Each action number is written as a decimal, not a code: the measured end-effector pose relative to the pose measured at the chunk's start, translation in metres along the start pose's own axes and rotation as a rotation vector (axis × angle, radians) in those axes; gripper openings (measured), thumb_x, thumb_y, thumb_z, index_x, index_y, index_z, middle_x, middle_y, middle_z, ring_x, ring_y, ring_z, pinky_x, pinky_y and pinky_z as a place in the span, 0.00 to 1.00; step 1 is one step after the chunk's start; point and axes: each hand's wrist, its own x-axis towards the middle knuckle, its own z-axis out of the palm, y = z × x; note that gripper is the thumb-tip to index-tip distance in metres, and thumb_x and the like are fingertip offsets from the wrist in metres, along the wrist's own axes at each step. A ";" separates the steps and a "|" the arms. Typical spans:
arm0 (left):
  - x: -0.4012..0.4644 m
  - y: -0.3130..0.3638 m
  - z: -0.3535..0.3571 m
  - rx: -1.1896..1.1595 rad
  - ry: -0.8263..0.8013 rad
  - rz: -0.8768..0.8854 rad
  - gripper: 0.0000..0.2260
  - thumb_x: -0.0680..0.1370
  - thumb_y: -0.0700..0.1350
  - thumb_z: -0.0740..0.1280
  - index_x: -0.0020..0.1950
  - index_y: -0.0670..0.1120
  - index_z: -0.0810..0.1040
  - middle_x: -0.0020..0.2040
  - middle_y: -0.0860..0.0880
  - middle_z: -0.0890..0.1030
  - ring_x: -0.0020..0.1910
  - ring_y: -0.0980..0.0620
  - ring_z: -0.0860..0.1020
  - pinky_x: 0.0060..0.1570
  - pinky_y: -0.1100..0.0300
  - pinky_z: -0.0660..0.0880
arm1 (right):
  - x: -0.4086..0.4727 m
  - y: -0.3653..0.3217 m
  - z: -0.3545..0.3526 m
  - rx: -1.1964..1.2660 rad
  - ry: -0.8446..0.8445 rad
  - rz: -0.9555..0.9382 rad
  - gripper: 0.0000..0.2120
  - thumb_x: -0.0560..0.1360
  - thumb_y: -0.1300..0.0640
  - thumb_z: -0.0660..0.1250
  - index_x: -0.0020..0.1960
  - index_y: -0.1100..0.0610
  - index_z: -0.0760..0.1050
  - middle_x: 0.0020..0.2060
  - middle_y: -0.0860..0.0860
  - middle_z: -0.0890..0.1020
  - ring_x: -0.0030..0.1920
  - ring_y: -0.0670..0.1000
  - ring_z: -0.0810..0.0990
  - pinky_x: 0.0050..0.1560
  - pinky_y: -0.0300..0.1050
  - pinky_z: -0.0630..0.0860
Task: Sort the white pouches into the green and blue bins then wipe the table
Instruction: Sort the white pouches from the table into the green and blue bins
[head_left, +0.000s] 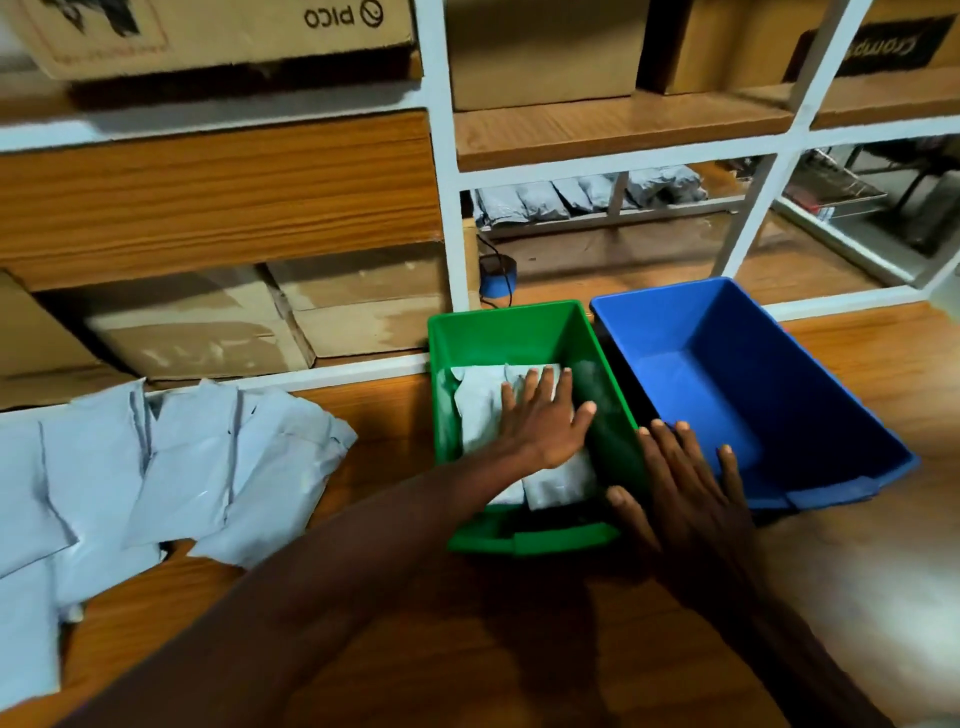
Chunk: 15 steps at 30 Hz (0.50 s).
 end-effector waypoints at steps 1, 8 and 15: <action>-0.019 -0.001 -0.014 -0.027 0.078 0.051 0.30 0.82 0.61 0.48 0.81 0.47 0.53 0.81 0.46 0.54 0.80 0.45 0.51 0.76 0.40 0.48 | 0.002 -0.006 -0.005 0.040 0.017 0.005 0.33 0.83 0.37 0.50 0.70 0.63 0.74 0.70 0.60 0.75 0.73 0.62 0.71 0.70 0.69 0.64; -0.200 -0.065 -0.068 -0.136 0.684 0.152 0.23 0.80 0.51 0.60 0.72 0.40 0.71 0.70 0.42 0.75 0.71 0.44 0.71 0.72 0.52 0.65 | 0.015 -0.098 -0.042 0.470 0.188 -0.093 0.27 0.82 0.46 0.57 0.67 0.68 0.74 0.67 0.64 0.76 0.68 0.65 0.75 0.68 0.63 0.71; -0.330 -0.172 -0.067 -0.101 0.633 -0.283 0.25 0.83 0.58 0.55 0.78 0.50 0.62 0.77 0.50 0.66 0.77 0.53 0.61 0.73 0.54 0.63 | 0.008 -0.249 -0.032 0.760 0.035 -0.216 0.29 0.83 0.41 0.52 0.69 0.64 0.72 0.69 0.62 0.75 0.70 0.60 0.71 0.75 0.44 0.58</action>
